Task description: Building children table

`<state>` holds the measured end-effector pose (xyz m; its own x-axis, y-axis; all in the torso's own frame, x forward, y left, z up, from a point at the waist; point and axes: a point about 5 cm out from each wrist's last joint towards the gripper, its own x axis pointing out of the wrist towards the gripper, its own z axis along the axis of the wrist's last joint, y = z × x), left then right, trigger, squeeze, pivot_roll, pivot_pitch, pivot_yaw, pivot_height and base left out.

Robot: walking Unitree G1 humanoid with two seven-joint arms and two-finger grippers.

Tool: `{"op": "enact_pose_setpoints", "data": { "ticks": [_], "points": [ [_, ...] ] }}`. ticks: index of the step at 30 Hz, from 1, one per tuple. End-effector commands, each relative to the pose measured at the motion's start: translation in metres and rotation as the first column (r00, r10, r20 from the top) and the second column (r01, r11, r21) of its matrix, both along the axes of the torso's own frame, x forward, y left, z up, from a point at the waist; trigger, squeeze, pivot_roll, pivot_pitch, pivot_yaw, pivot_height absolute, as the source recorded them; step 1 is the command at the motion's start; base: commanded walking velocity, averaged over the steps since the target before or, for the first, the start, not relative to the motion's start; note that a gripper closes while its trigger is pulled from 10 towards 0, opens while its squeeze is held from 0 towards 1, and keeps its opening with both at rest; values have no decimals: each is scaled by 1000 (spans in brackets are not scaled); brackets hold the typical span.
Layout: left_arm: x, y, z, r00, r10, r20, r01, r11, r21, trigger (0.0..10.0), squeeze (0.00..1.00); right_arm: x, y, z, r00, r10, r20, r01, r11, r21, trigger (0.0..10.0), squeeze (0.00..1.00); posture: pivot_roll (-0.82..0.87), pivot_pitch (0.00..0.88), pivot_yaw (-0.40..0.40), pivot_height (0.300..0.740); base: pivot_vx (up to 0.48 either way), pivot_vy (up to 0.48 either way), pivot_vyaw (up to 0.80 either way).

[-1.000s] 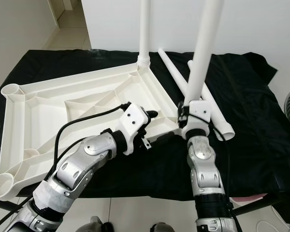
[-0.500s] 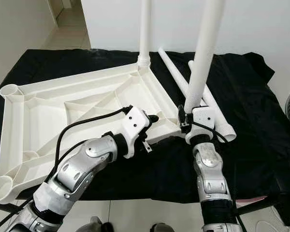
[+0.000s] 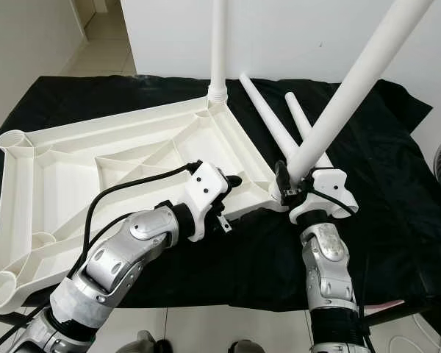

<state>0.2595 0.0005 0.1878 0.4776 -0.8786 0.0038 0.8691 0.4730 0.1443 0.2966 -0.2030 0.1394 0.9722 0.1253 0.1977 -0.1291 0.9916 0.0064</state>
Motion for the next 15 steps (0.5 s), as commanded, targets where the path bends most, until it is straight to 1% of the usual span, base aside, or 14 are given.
{"op": "enact_pose_setpoints", "data": {
  "ticks": [1,3,5,7,8,15],
  "points": [
    [-5,-4,4,997,-73,6,73,997,9,10000,0,-5,-1,-44,975,-6,-222,8,1000,10,10000,0,-104,89,48,740,0,0,0],
    [-5,-4,4,997,-73,7,73,997,9,10000,0,-3,-1,-44,972,-7,-235,7,1000,1,10000,0,-104,89,48,740,0,0,0],
    [-5,-4,5,997,-73,9,73,997,5,10000,0,3,0,-44,961,-8,-278,-8,998,-56,10000,0,-101,87,45,740,0,0,0],
    [-5,-4,5,997,-73,9,73,997,5,10000,0,3,0,-44,961,-8,-278,-8,998,-56,10000,0,-101,87,45,740,0,0,0],
    [-5,-4,6,997,-72,11,72,997,3,10000,0,4,1,-44,956,-2,-292,-20,997,-72,10000,0,-101,87,45,740,0,0,0],
    [-4,-4,7,998,-68,16,68,998,-3,10000,0,9,2,-45,943,26,-331,-57,995,-84,10000,0,-99,79,42,740,0,0,0]
  ]
}}
